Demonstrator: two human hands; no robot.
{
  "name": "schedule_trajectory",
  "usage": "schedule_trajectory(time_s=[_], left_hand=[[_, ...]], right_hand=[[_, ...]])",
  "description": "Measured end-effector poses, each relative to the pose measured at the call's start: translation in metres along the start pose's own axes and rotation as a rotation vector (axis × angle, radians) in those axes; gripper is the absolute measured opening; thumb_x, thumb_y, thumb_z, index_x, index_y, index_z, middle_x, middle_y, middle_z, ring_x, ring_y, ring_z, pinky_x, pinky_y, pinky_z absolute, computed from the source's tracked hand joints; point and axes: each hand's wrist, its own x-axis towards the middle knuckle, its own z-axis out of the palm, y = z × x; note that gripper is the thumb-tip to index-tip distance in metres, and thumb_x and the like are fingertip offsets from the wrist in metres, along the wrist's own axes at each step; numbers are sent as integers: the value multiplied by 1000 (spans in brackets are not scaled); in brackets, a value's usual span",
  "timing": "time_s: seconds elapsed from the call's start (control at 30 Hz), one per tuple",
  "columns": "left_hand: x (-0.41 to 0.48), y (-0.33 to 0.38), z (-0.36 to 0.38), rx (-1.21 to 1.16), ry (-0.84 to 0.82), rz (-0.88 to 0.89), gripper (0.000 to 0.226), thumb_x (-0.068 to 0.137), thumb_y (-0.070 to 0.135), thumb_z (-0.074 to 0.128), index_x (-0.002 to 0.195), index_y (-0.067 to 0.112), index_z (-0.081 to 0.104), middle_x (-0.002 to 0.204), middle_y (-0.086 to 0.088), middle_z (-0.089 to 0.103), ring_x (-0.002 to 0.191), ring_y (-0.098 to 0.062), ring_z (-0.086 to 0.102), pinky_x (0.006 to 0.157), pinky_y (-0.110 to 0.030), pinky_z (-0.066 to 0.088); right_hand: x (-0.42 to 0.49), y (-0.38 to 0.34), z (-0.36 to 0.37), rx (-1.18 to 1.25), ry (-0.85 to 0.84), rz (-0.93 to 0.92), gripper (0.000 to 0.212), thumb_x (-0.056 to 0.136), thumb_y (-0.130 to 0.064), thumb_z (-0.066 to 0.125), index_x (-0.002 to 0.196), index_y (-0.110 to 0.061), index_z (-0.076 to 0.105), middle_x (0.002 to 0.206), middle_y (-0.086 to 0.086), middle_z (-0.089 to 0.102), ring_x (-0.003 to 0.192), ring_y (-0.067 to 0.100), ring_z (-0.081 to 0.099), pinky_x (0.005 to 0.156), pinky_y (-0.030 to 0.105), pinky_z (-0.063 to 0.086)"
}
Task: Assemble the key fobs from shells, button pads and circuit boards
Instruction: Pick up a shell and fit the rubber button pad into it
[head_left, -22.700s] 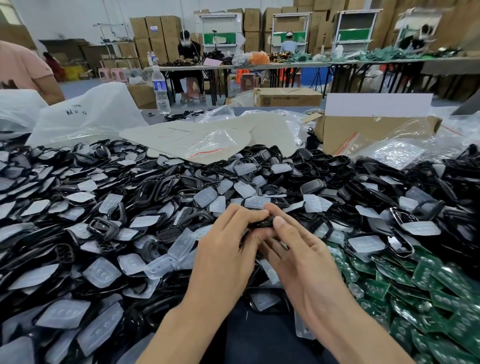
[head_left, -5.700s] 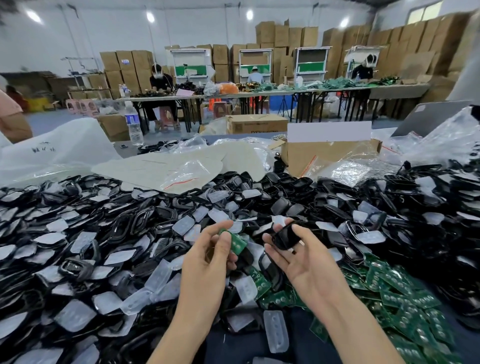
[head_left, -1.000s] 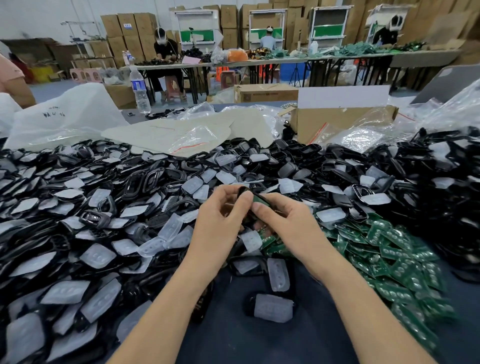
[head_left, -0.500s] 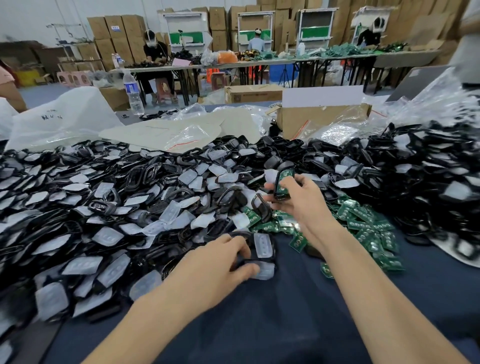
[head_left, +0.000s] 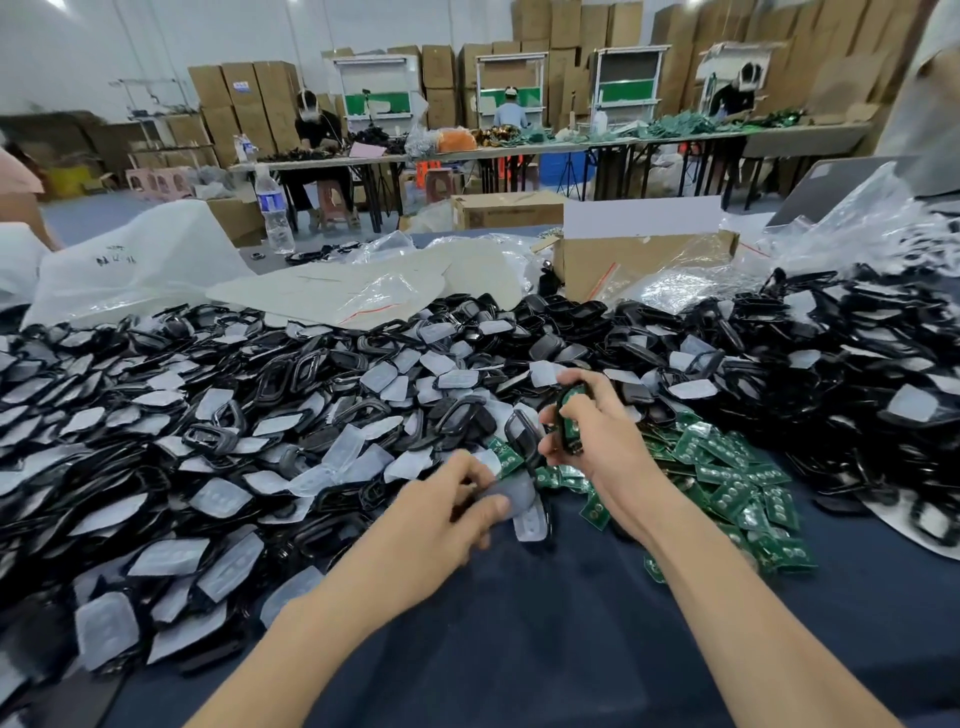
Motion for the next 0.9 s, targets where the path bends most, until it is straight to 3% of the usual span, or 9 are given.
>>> schedule_trajectory(time_s=[0.13, 0.27, 0.4, 0.63, 0.73, 0.8, 0.9], left_hand=[[36, 3, -11, -244, 164, -11, 12, 100, 33, 58, 92, 41, 56, 62, 7, 63, 50, -10, 54, 48, -16, 42], [69, 3, -20, -251, 230, 31, 8, 101, 31, 58, 98, 37, 63, 55, 11, 57, 46, -7, 47, 47, -16, 39], [85, -1, -18, -319, 302, 31, 10, 101, 33, 58, 104, 32, 68, 54, 9, 56, 46, -8, 48, 46, -21, 42], [91, -11, -4, -513, 566, -27, 8, 99, 33, 61, 101, 30, 68, 60, 6, 59, 53, -8, 53, 49, -19, 44], [89, -9, 5, -553, 507, -26, 18, 94, 43, 61, 102, 28, 65, 64, 6, 60, 56, -7, 56, 53, -19, 47], [89, -7, 11, -527, 469, -10, 10, 95, 41, 61, 88, 34, 62, 64, 6, 59, 57, -8, 56, 54, -22, 48], [91, -9, 14, -490, 475, 14, 27, 99, 36, 57, 74, 47, 56, 66, 8, 58, 59, -10, 56, 54, -24, 49]], right_hand=[[8, -2, 13, -114, -55, -19, 20, 102, -15, 41, 94, -26, 56, 58, -4, 59, 41, 16, 48, 38, 23, 31], [18, -1, 24, -266, -133, -157, 21, 104, -44, 50, 97, -28, 60, 54, 0, 50, 36, 14, 43, 35, 22, 31], [25, 1, 28, -366, -121, -282, 11, 102, -40, 56, 92, -40, 61, 46, -7, 51, 34, 12, 43, 35, 21, 35], [33, 14, 32, -382, -116, -205, 6, 99, -41, 60, 93, -42, 60, 45, -11, 54, 34, 9, 44, 36, 17, 35], [34, 12, 31, -334, -72, -205, 8, 99, -40, 61, 91, -38, 62, 45, -9, 52, 36, 9, 44, 37, 19, 36], [34, 12, 32, -318, -57, -212, 10, 100, -36, 61, 90, -38, 61, 47, -9, 53, 37, 9, 44, 37, 19, 36], [32, 14, 34, -321, -78, -209, 11, 100, -35, 61, 90, -38, 61, 50, -12, 57, 39, 8, 45, 39, 17, 37]])
